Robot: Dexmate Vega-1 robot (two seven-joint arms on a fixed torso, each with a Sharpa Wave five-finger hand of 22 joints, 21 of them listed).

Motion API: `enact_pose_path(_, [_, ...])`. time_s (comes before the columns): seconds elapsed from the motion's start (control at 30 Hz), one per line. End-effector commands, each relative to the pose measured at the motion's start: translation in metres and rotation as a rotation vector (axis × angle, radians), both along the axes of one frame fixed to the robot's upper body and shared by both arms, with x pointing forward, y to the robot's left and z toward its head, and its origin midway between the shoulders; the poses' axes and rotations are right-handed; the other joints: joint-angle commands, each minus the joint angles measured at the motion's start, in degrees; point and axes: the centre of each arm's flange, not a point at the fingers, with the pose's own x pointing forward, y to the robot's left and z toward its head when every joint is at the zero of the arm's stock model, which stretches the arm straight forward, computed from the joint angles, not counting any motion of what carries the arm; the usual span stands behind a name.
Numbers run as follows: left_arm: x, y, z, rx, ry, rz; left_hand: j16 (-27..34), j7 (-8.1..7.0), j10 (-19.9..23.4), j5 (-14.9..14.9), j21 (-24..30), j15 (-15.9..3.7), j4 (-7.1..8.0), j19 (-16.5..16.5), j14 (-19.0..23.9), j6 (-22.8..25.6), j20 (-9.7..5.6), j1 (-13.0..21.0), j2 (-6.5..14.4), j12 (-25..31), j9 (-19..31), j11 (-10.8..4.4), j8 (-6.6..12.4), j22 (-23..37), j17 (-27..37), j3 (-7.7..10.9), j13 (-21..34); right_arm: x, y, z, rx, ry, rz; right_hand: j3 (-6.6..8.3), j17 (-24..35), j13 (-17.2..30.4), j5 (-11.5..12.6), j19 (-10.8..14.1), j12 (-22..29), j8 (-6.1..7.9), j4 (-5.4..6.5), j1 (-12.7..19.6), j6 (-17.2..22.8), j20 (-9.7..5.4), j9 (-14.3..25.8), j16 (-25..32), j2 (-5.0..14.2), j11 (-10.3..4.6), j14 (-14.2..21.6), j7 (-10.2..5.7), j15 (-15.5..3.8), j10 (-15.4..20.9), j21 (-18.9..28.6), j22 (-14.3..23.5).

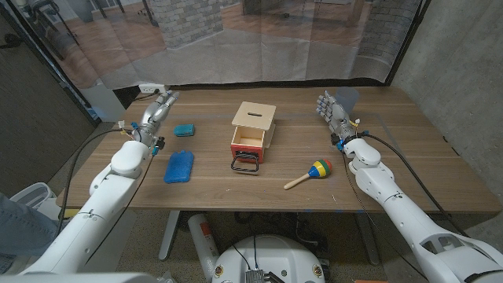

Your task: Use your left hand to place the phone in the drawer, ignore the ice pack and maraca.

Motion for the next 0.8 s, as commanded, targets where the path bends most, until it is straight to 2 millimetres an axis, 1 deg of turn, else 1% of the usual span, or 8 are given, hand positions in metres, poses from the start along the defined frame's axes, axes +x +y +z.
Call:
enact_pose_path(0.03, [-0.0019, 0.0019, 0.0031, 0.073, -0.04, 0.103, 0.65, -0.1, 0.69, -0.03, 0.28, -0.31, -0.46, 0.5, 0.61, 0.72, -2.43, 0.8, 0.0, 0.44, 0.25, -0.3, 0.23, 0.31, 0.18, 0.03, 0.19, 0.0003, 0.0009, -0.001, 0.003, 0.004, 0.0, 0.03, 0.32, 0.29, -0.02, 0.01, -0.17, 0.12, -0.32, 0.39, 0.41, -0.19, 0.13, 0.03, 0.47, 0.21, -0.12, -0.22, -0.34, 0.3, -0.13, 0.18])
enact_pose_path(0.27, [-0.005, 0.0004, 0.0055, 0.125, -0.056, 0.162, 0.72, -0.46, 1.29, 0.1, 0.4, -0.5, -0.68, 0.94, 1.2, 1.15, -2.38, 1.17, -0.01, 0.53, 0.26, -0.63, 0.25, 0.3, 0.19, 0.03, 0.2, 0.0017, 0.003, -0.0017, 0.005, 0.003, 0.005, 0.01, 0.32, 0.29, -0.03, -0.01, -0.14, 0.11, -0.35, 0.38, 0.42, -0.21, 0.14, 0.05, 0.49, 0.17, -0.12, -0.24, -0.32, 0.42, -0.12, 0.18])
enact_pose_path(0.57, [-0.0078, 0.002, 0.0077, 0.189, -0.079, 0.231, 0.77, -0.5, 1.72, 0.29, 0.51, -0.61, -0.96, 1.45, 1.82, 1.72, -2.74, 1.66, -0.01, 0.53, 0.28, -0.44, 0.3, 0.29, 0.2, 0.05, 0.2, 0.0011, 0.0051, -0.002, 0.001, 0.006, 0.002, -0.01, 0.32, 0.3, -0.03, -0.03, -0.16, 0.09, -0.38, 0.37, 0.41, -0.25, 0.14, 0.07, 0.52, 0.26, -0.08, -0.26, -0.31, 0.41, -0.12, 0.18])
enact_pose_path(0.67, [-0.0074, 0.0029, 0.0085, 0.206, -0.084, 0.247, 0.79, -0.66, 2.03, 0.42, 0.58, -0.8, -1.12, 1.78, 2.13, 2.12, -2.69, 1.93, -0.03, 0.55, 0.29, -1.04, 0.36, 0.27, 0.21, 0.06, 0.2, -0.0003, 0.0051, -0.0007, -0.001, 0.004, -0.001, -0.02, 0.32, 0.3, -0.03, -0.04, -0.15, 0.1, -0.39, 0.37, 0.44, -0.28, 0.14, 0.08, 0.53, 0.28, -0.07, -0.27, -0.29, 0.46, -0.11, 0.18])
enact_pose_path(0.8, [-0.0075, 0.0035, 0.0107, 0.241, -0.085, 0.276, 0.84, -0.8, 2.8, 0.59, 0.62, -1.13, -1.32, 2.11, 2.63, 2.47, -2.61, 2.26, -0.07, 0.72, 0.3, -1.22, 0.37, 0.25, 0.22, 0.05, 0.21, -0.0016, 0.0042, -0.0001, 0.0, 0.004, -0.004, -0.04, 0.32, 0.3, -0.03, -0.05, -0.16, 0.08, -0.4, 0.36, 0.4, -0.31, 0.14, 0.07, 0.54, 0.26, -0.1, -0.22, -0.27, 0.48, -0.11, 0.18])
